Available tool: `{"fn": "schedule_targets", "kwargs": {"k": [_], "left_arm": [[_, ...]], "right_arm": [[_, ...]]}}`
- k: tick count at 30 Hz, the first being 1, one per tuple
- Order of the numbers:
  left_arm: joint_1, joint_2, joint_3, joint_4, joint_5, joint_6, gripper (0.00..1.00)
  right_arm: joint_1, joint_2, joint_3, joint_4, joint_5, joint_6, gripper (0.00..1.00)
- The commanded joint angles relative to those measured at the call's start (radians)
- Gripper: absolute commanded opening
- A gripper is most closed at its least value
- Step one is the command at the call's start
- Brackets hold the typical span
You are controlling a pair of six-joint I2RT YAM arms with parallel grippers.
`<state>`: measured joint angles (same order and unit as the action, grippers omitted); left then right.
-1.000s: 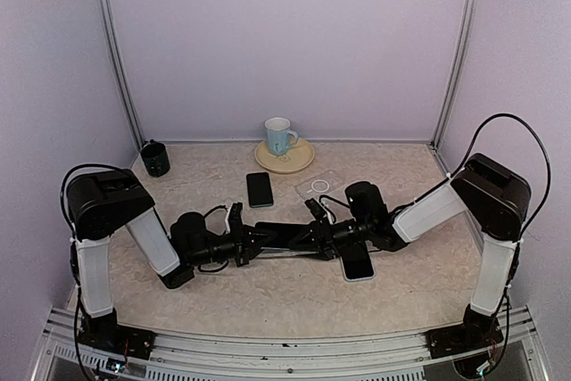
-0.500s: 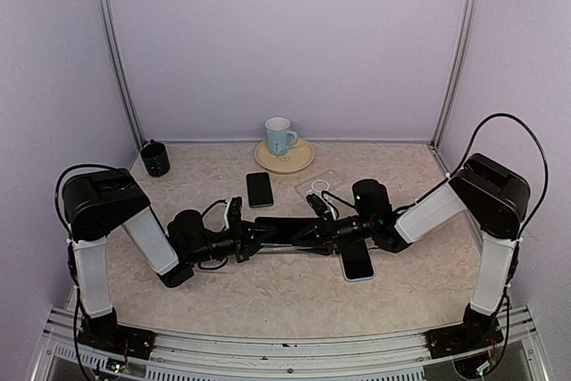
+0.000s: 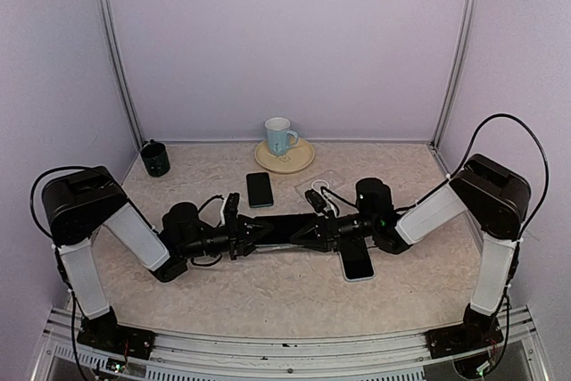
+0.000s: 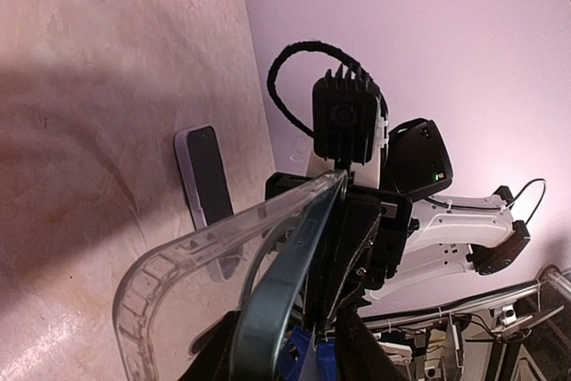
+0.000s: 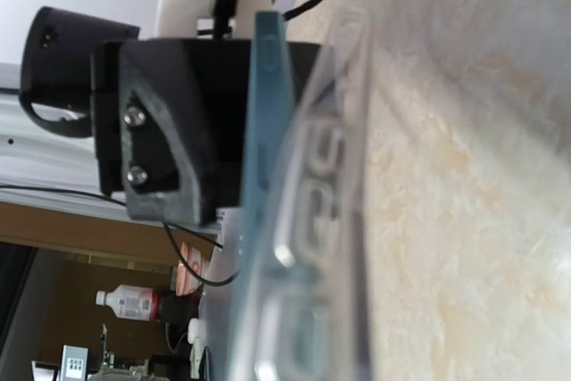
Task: Put the phone into the phone case
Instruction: Pass from the left arm to the right, then press the phone with the phone case.
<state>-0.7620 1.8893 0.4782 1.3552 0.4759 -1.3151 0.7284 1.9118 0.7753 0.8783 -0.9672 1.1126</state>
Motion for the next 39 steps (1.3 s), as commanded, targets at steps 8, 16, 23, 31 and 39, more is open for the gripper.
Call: {"fn": "schedule_targets", "kwargs": {"k": [8,16,23,31,39], "left_arm": [[0.042,-0.257,0.028,-0.512,-0.071,0.246,0.44],[0.085,-0.409,0.046,-0.731,-0.127,0.375,0.53],[0.087,-0.42,0.046,-0.655,-0.061,0.396,0.61],[0.055,-0.39,0.069,-0.49,0.056,0.377,0.64],[0.025,-0.284,0.096,-0.332,0.148,0.31,0.61]], "right_arm": [[-0.025,-0.087,-0.013,0.105,-0.048,-0.034,0.0],[-0.031,-0.17,0.003,-0.006,-0.075,-0.154,0.0],[-0.031,-0.238,0.014,-0.058,-0.118,-0.237,0.0],[-0.031,-0.26,0.015,-0.114,-0.129,-0.294,0.0],[-0.018,-0.254,0.022,-0.095,-0.153,-0.3,0.0]]}}
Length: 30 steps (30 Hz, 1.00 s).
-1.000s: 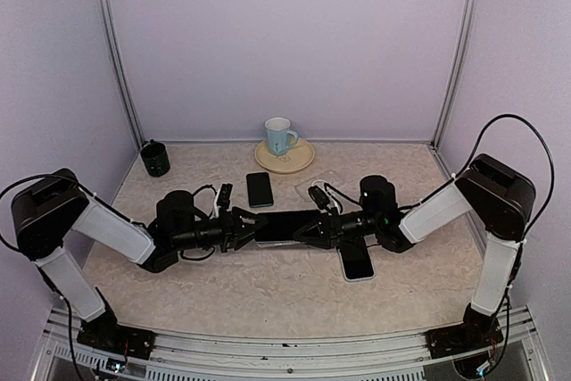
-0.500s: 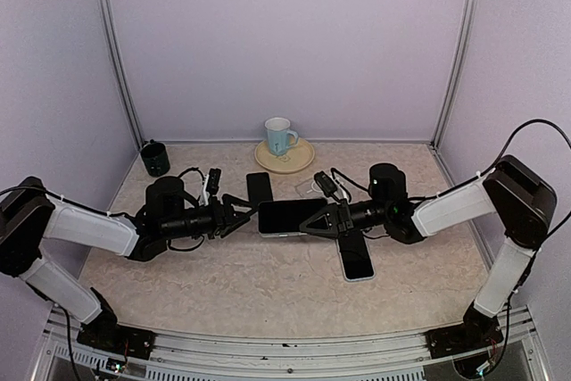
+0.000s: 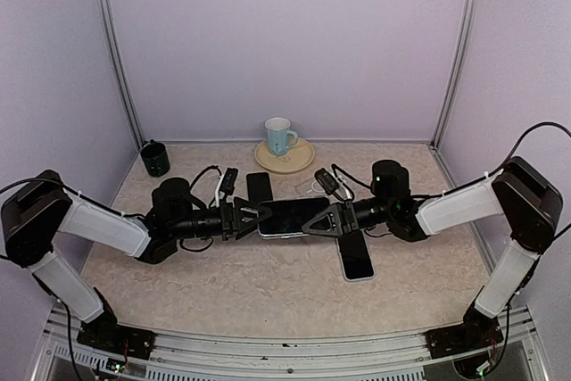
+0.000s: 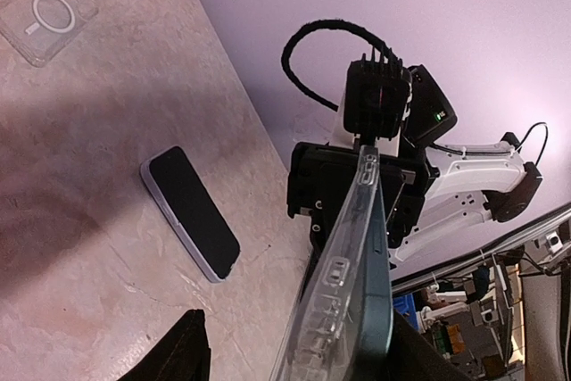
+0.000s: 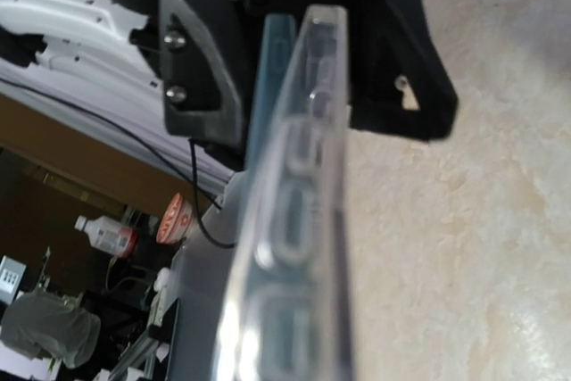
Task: Put the phone into the phone case
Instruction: Press the phone with the phone case.
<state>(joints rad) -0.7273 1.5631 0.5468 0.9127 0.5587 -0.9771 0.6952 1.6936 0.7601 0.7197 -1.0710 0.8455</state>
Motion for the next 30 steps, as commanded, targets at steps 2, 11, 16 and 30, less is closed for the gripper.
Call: {"fn": "schedule_targets", "kwargs": {"k": [2,11,16,30], "left_arm": [[-0.013,0.056,0.028,0.133,0.073,-0.037,0.56],[-0.018,0.098,0.033,0.219,0.105,-0.079,0.26],[-0.023,0.109,0.038,0.228,0.113,-0.086,0.07],[-0.024,0.068,0.041,0.131,0.152,0.016,0.0]], "right_arm": [[0.018,-0.036,0.039,0.051,-0.049,-0.043,0.0],[0.02,-0.037,0.027,0.051,-0.057,-0.056,0.0],[0.019,-0.044,0.033,0.013,-0.052,-0.093,0.0],[-0.01,-0.122,0.055,-0.101,-0.079,-0.199,0.56]]}}
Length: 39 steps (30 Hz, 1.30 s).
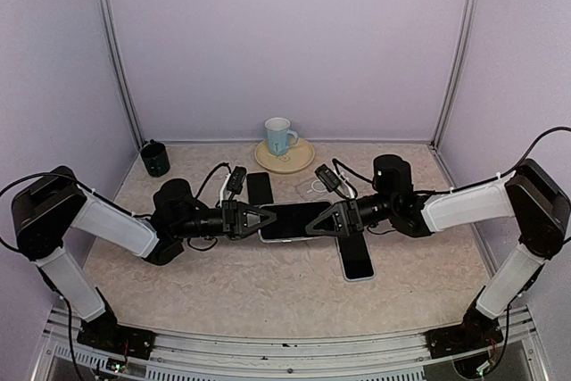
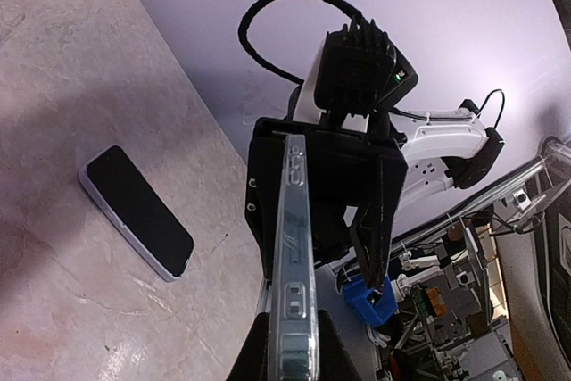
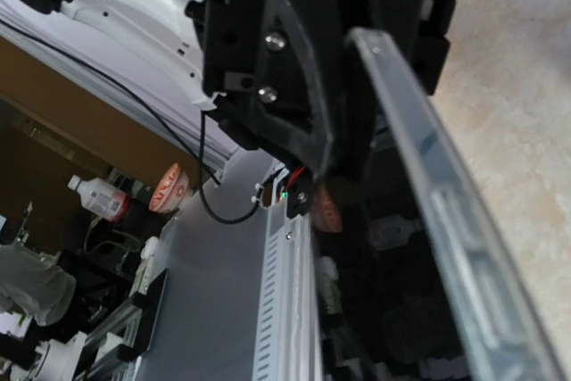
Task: Put the phone into the phone case
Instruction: Press the phone with the phone case.
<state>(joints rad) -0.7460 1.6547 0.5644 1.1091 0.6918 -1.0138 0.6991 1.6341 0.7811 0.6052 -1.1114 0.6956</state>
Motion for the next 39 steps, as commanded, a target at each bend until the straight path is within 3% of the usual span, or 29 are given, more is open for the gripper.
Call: {"fn": "schedule_targets", "kwargs": {"k": [1,8,20,22,26,28,39], "left_arm": [[-0.006,-0.033,0.024,-0.078,0.02,0.064,0.0],[-0.006,-0.058,0.04,-0.144,0.047,0.123,0.0],[-0.001,-0.076,0.07,-0.266,0.091,0.22,0.0],[0.0,-0.08,0.073,-0.273,0.084,0.223,0.01],[0.006,-0.088,0.071,-0.269,0.057,0.209,0.32],[0.007,-0.09,0.072,-0.268,0.053,0.204,0.39],[-0.025,-0.054,0.094,-0.205,0.051,0.147,0.47]], "right_arm": [[-0.016,-0.069,0.037,0.007,-0.04,-0.052,0.57],[-0.03,-0.068,0.047,-0.019,-0.061,-0.06,0.48],[-0.044,-0.06,0.037,0.022,-0.111,-0.049,0.0],[-0.045,-0.059,0.036,0.018,-0.104,-0.054,0.0],[-0.046,-0.093,0.028,0.005,-0.047,-0.095,0.0],[-0.046,-0.122,0.026,-0.005,-0.01,-0.114,0.0],[-0.047,-0.2,0.04,-0.096,0.141,-0.171,0.0]]}}
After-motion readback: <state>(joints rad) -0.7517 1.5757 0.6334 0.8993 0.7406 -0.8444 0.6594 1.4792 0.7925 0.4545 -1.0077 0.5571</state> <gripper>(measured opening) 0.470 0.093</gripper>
